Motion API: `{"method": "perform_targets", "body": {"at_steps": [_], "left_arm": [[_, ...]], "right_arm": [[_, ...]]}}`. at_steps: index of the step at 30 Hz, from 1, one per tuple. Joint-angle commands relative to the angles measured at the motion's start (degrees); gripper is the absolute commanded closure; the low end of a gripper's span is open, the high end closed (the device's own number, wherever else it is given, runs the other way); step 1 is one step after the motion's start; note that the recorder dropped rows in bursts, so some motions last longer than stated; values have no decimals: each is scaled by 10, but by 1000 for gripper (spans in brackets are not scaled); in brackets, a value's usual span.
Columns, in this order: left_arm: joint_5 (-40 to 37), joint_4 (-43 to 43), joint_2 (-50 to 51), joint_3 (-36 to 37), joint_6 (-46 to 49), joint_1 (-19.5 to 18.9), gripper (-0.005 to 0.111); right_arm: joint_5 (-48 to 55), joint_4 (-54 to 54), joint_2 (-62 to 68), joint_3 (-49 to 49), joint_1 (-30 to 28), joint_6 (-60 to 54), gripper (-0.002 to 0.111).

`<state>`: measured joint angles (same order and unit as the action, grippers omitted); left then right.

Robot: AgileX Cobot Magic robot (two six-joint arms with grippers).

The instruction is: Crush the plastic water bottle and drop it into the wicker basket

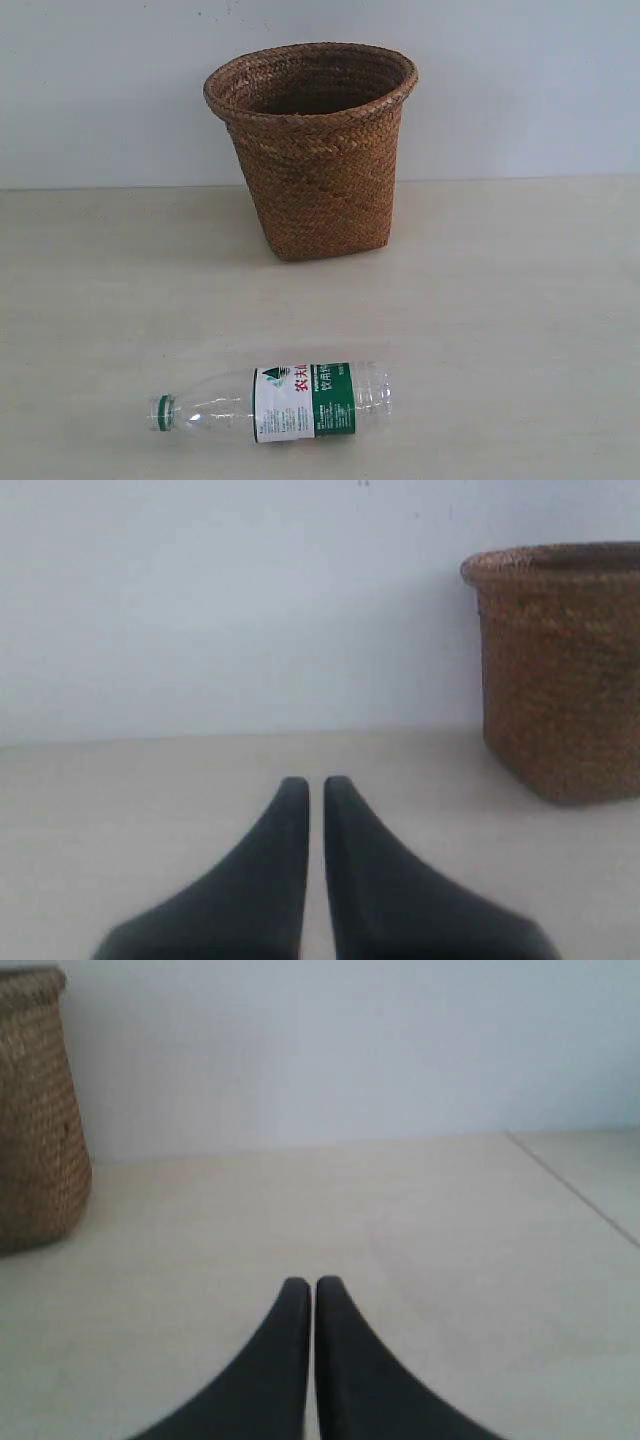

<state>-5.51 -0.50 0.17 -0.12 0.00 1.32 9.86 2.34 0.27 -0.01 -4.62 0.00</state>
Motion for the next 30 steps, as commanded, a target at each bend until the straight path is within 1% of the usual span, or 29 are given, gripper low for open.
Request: {"method": "perform_targets", "body": {"at_steps": [1, 4, 7, 9, 12, 14, 18, 28, 30], "left_arm": [[79, 5, -2, 1, -36, -2, 102], [122, 5, -2, 1, -60, -2, 102], [165, 5, -2, 1, -73, -2, 102], [208, 5, -2, 1, -103, -2, 102], [270, 5, -2, 1, -141, -2, 102], [273, 5, 4, -11, -157, -2, 102], [263, -3, 63, -65, -158, -2, 102], [260, -62, 320, -227, -158, -2, 102], [245, -74, 370, -257, -158, -1, 102]], "right_arm": [[-110, 1, -3, 0, 0, 0, 108], [-161, 1, -3, 0, 0, 21, 108], [-216, 2, -3, 0, 0, 71, 108], [-250, 2, -3, 0, 0, 105, 108], [-243, 2, -3, -15, 0, 112, 108], [-242, 2, 6, -38, 0, 112, 108], [-242, 1, 65, -105, 0, 99, 108], [-237, -6, 274, -263, 0, 76, 108], [-228, -9, 317, -293, 0, 65, 108]]}}
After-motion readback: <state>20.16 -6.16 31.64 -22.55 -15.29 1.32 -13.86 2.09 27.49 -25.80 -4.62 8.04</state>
